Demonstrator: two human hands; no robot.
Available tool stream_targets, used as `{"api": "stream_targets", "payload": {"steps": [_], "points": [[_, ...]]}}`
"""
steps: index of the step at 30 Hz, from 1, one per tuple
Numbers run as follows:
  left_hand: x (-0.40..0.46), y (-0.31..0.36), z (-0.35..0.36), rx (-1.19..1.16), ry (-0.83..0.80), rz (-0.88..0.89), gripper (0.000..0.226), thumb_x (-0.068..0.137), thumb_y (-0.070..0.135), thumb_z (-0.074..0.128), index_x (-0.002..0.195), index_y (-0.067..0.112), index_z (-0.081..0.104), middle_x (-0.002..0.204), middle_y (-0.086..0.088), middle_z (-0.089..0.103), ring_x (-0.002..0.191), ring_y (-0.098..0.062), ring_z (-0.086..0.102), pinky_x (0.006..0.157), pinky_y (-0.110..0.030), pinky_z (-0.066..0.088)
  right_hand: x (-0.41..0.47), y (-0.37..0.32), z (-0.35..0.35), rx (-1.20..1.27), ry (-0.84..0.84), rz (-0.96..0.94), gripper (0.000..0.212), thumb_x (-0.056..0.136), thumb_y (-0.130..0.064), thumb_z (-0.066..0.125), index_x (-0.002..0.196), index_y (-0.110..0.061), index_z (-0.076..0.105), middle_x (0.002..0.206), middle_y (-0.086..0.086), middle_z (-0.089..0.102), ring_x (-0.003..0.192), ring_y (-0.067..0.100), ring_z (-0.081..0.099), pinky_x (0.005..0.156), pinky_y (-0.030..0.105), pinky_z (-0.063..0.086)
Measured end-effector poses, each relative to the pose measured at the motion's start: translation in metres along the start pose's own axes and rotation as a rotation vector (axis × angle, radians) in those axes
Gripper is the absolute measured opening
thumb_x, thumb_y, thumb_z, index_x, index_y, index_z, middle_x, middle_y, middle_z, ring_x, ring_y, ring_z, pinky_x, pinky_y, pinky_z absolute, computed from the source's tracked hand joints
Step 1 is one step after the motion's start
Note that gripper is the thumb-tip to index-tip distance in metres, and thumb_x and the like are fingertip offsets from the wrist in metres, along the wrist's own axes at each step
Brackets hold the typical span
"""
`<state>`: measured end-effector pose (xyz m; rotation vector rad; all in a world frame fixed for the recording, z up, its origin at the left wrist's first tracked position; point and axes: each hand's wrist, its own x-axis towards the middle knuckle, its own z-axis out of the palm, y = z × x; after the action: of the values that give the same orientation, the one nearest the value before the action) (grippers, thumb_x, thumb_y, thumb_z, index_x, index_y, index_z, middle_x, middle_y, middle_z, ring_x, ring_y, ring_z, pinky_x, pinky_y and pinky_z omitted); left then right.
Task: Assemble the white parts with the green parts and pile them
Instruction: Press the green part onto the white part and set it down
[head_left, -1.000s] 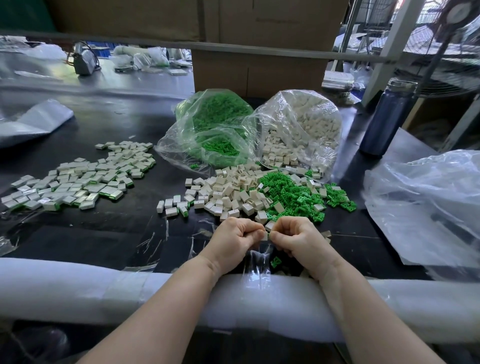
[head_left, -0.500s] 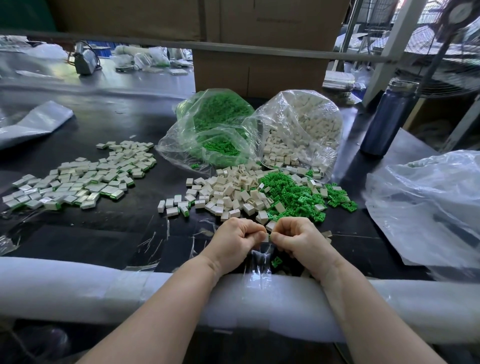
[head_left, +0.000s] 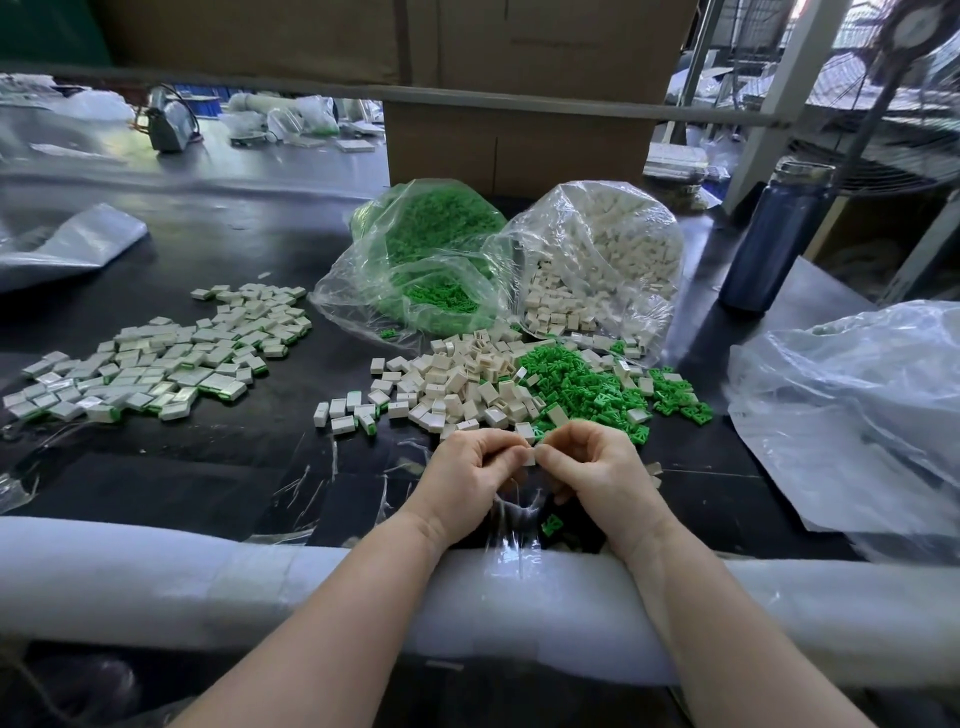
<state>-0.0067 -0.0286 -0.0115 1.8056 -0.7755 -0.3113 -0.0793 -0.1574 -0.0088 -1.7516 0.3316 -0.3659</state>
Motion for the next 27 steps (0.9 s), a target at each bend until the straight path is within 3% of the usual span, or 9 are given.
{"api": "stream_targets", "payload": {"steps": [2,4,7,11,14,17,24,27], "points": [[0.0002,0.0004,0.0008,-0.028,-0.012,-0.008,0.017,0.091,0.01,0.056,0.103,0.006,0.068,0.094,-0.01,0.07,0.088,-0.021,0.065,0.082,-0.025,0.052,-0.0002,0.0002,-0.0011,0.06,0.009,0.005,0.009,0.082,-0.002,0.066,0.083,-0.01,0.062,0.062,0.005,0.065,0.055,0.014,0.058,0.051,0.024,0.049],[0.0,-0.0004,0.0011,-0.073,-0.031,-0.011,0.017,0.091,0.01,0.056,0.106,0.012,0.064,0.087,-0.009,0.068,0.081,-0.021,0.065,0.077,-0.025,0.053,-0.0003,0.0007,-0.0022,0.085,0.01,0.008,0.009,0.082,0.0,0.065,0.083,-0.009,0.063,0.061,0.003,0.066,0.054,0.01,0.06,0.051,0.021,0.049],[-0.0005,-0.0022,0.001,-0.099,-0.049,-0.005,0.02,0.085,0.006,0.064,0.097,0.02,0.057,0.075,-0.008,0.062,0.069,-0.016,0.059,0.07,-0.026,0.051,0.0007,0.0019,-0.0025,0.094,0.047,0.025,0.008,0.082,0.001,0.066,0.078,-0.005,0.065,0.059,0.002,0.065,0.052,0.01,0.06,0.05,0.019,0.05],[0.001,-0.0042,0.0021,-0.068,-0.009,-0.004,0.018,0.085,0.007,0.064,0.086,0.024,0.058,0.085,-0.018,0.065,0.076,-0.022,0.061,0.079,-0.034,0.052,0.001,0.0021,-0.0028,0.149,0.034,0.054,0.008,0.083,0.0,0.064,0.078,-0.006,0.067,0.06,0.003,0.066,0.052,0.008,0.059,0.05,0.018,0.051],[0.0023,-0.0059,0.0016,-0.04,0.017,0.0,0.006,0.088,0.015,0.061,0.087,0.019,0.065,0.084,-0.007,0.067,0.08,-0.019,0.063,0.079,-0.027,0.053,0.0005,0.002,-0.0033,0.161,0.012,0.043,0.007,0.083,-0.001,0.065,0.078,-0.004,0.067,0.062,0.004,0.066,0.052,0.007,0.059,0.051,0.018,0.051],[0.0033,-0.0074,0.0011,-0.012,0.016,-0.001,0.007,0.089,0.015,0.06,0.09,0.015,0.068,0.079,0.006,0.065,0.074,-0.006,0.06,0.073,-0.012,0.048,0.0009,0.0022,-0.0022,0.123,0.022,0.036,0.009,0.084,-0.002,0.064,0.075,-0.004,0.066,0.06,0.004,0.064,0.049,0.006,0.057,0.05,0.017,0.05],[0.0011,-0.0046,0.0,0.002,-0.02,-0.029,0.011,0.089,0.013,0.06,0.089,0.008,0.07,0.068,0.01,0.061,0.059,0.006,0.053,0.062,-0.008,0.041,0.0009,0.0015,-0.0003,0.032,-0.01,0.05,0.015,0.086,-0.003,0.063,0.071,-0.006,0.064,0.053,0.0,0.06,0.043,0.005,0.052,0.045,0.016,0.046],[-0.0005,-0.005,-0.0002,0.079,-0.046,-0.037,0.015,0.09,0.018,0.06,0.092,0.008,0.071,0.072,0.01,0.063,0.066,0.003,0.056,0.068,-0.013,0.046,0.0006,0.0018,-0.0007,-0.009,-0.05,0.06,0.014,0.086,-0.002,0.063,0.072,-0.005,0.064,0.052,0.0,0.058,0.043,0.004,0.051,0.045,0.016,0.044]]}}
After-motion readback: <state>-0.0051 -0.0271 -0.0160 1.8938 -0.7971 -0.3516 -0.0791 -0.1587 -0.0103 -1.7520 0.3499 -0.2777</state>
